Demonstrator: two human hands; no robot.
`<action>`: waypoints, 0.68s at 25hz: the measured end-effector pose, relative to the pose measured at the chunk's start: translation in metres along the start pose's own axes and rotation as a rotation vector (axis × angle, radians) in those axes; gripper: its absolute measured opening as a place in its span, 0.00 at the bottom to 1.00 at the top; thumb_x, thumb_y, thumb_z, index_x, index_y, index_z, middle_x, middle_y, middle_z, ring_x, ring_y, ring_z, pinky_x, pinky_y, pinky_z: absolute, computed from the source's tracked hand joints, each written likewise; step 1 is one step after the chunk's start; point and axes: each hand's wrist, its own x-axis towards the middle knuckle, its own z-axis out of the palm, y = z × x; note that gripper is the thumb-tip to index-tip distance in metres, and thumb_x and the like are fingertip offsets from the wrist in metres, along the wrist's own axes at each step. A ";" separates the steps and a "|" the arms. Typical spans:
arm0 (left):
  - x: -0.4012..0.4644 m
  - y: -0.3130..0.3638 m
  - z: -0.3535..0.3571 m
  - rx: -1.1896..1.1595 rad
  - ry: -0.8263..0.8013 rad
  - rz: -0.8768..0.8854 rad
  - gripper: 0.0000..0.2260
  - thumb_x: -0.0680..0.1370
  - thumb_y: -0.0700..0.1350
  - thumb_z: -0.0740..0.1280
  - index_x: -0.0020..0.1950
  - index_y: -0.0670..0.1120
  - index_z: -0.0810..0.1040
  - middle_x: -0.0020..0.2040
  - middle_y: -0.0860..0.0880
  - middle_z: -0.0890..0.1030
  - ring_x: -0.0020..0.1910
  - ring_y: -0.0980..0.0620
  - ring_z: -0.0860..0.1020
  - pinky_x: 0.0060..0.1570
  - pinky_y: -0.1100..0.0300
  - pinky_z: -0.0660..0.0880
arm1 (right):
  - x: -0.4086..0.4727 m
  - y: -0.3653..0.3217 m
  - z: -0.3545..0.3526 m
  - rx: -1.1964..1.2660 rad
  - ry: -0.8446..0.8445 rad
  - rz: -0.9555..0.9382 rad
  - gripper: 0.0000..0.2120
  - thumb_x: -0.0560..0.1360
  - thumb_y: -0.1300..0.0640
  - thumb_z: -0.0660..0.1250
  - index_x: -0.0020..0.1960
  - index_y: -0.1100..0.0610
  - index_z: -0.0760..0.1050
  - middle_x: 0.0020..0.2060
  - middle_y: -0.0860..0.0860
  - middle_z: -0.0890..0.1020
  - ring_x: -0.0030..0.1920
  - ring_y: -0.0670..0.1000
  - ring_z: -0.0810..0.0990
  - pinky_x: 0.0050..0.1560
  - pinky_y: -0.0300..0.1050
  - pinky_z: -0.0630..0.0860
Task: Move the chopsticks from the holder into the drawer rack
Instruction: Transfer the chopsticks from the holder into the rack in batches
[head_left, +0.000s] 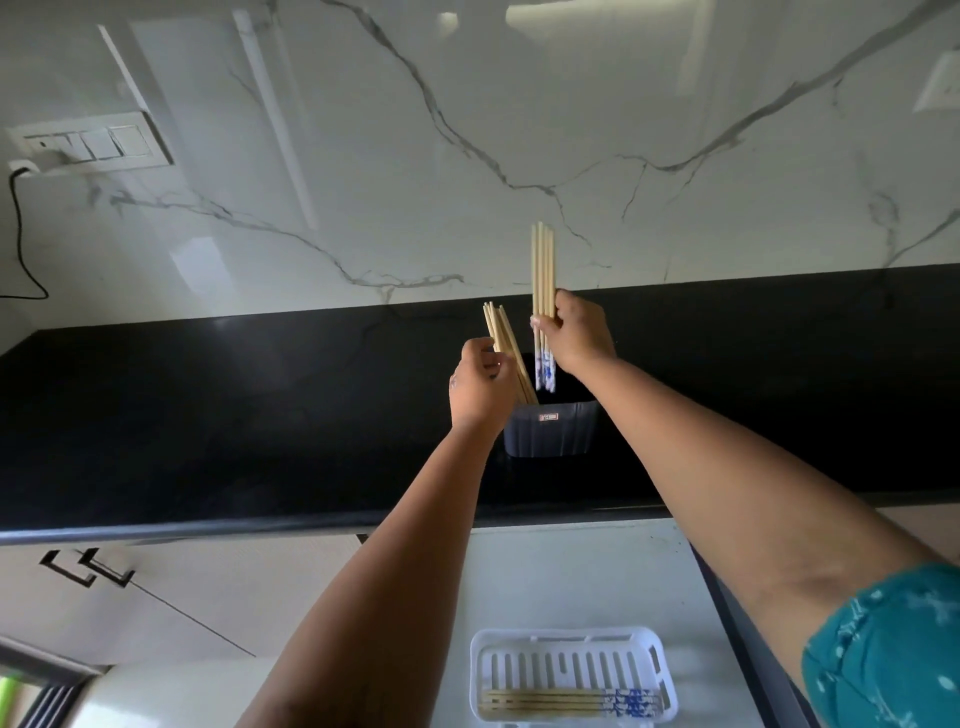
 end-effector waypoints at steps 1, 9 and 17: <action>-0.011 0.012 -0.001 -0.126 0.015 -0.022 0.16 0.77 0.55 0.64 0.63 0.49 0.74 0.51 0.54 0.81 0.54 0.54 0.79 0.48 0.63 0.75 | -0.011 -0.012 -0.012 -0.017 0.076 -0.110 0.06 0.78 0.58 0.65 0.49 0.61 0.74 0.36 0.52 0.78 0.33 0.51 0.78 0.29 0.36 0.66; -0.135 0.031 0.008 -0.624 -0.116 -0.222 0.17 0.70 0.66 0.67 0.49 0.54 0.81 0.48 0.52 0.85 0.50 0.55 0.83 0.49 0.58 0.80 | -0.165 -0.030 -0.027 -0.015 -0.047 -0.067 0.13 0.79 0.51 0.58 0.51 0.57 0.78 0.44 0.53 0.84 0.40 0.45 0.81 0.41 0.27 0.73; -0.164 -0.044 0.005 -0.771 -0.119 -0.780 0.09 0.80 0.45 0.62 0.50 0.41 0.78 0.42 0.43 0.81 0.41 0.48 0.79 0.39 0.57 0.76 | -0.253 0.015 0.007 -0.360 -0.223 -0.097 0.24 0.73 0.62 0.69 0.68 0.62 0.71 0.59 0.62 0.79 0.60 0.59 0.80 0.56 0.49 0.78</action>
